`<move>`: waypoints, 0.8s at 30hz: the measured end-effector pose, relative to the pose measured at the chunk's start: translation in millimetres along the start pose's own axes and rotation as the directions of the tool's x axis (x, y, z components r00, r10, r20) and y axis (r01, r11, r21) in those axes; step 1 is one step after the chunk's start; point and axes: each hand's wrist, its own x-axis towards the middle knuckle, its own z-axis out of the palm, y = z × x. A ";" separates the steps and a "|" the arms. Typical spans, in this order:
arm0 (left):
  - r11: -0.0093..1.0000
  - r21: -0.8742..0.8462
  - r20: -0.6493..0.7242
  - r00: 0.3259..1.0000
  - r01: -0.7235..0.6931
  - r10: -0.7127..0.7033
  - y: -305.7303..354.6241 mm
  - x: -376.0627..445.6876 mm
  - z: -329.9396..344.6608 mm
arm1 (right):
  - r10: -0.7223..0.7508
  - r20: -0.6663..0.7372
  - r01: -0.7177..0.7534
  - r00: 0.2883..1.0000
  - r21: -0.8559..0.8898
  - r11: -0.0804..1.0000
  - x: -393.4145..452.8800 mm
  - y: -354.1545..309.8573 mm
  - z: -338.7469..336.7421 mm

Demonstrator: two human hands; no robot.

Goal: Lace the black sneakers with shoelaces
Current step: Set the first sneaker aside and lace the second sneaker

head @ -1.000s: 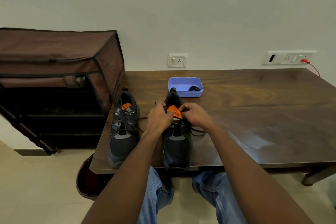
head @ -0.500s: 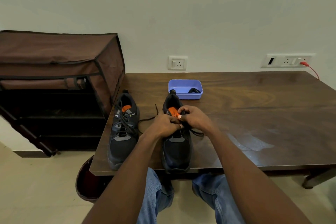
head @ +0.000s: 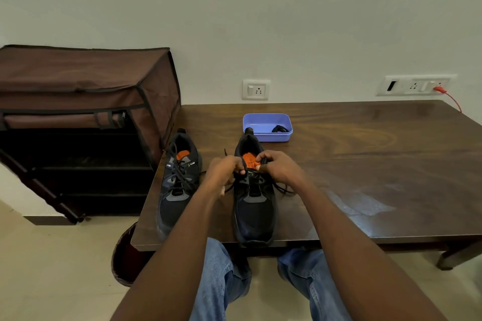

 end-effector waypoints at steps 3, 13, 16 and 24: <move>0.998 0.043 -0.044 0.997 -0.055 0.057 -3.2 -0.6 2.6 | 0.020 -0.004 -0.020 1.000 0.009 1.000 1.2 -0.2 0.6; 0.525 0.692 0.288 0.856 -0.496 0.430 -13.0 10.5 17.9 | -0.005 0.005 0.005 1.000 0.000 1.000 0.8 2.4 2.1; 0.517 0.673 0.292 0.833 -0.528 0.470 -15.9 14.9 15.7 | 0.004 0.007 -0.004 1.000 0.007 1.000 0.6 2.8 2.8; 0.916 0.304 -0.279 0.895 -0.262 0.348 -2.3 6.0 -4.4 | 0.056 0.007 -0.056 0.998 0.021 0.998 2.9 1.6 1.3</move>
